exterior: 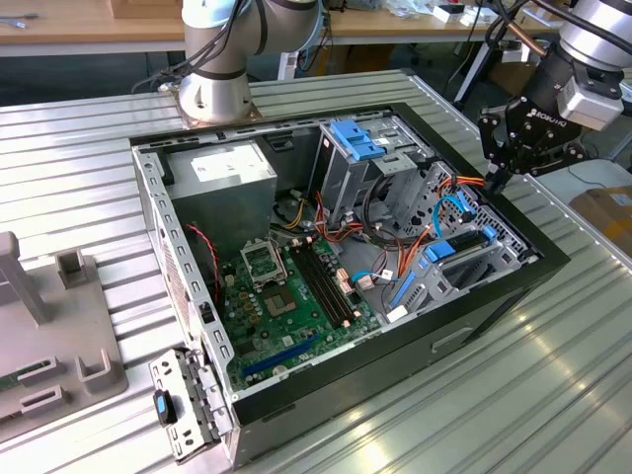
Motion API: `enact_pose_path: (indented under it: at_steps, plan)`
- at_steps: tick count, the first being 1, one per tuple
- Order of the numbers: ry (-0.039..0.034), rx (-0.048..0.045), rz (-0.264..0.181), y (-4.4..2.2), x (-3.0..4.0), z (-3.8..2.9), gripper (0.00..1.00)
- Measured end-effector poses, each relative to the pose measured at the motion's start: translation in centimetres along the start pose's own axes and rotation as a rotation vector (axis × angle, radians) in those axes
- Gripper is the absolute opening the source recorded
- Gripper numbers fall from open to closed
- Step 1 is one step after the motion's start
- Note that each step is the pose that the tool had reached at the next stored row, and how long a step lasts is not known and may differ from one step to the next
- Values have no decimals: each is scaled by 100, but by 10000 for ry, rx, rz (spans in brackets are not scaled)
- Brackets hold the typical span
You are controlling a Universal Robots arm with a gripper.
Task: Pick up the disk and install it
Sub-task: 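Insert the first disk wire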
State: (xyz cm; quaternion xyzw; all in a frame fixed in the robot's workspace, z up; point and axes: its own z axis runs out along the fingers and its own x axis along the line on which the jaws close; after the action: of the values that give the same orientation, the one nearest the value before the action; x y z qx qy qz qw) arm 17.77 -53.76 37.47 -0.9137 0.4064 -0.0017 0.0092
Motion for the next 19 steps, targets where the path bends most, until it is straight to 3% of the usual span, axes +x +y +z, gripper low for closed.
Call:
enact_pose_path:
  at_steps: [8, 10, 14, 19]
  plan:
    - [-1, 1, 4, 0, 0, 0, 16]
    - [5, 3, 382, 2, -2, 0, 16]
    - [3, 8, 480, 10, -8, 0, 16]
    - [2, 20, 1044, 22, -20, 0, 16]
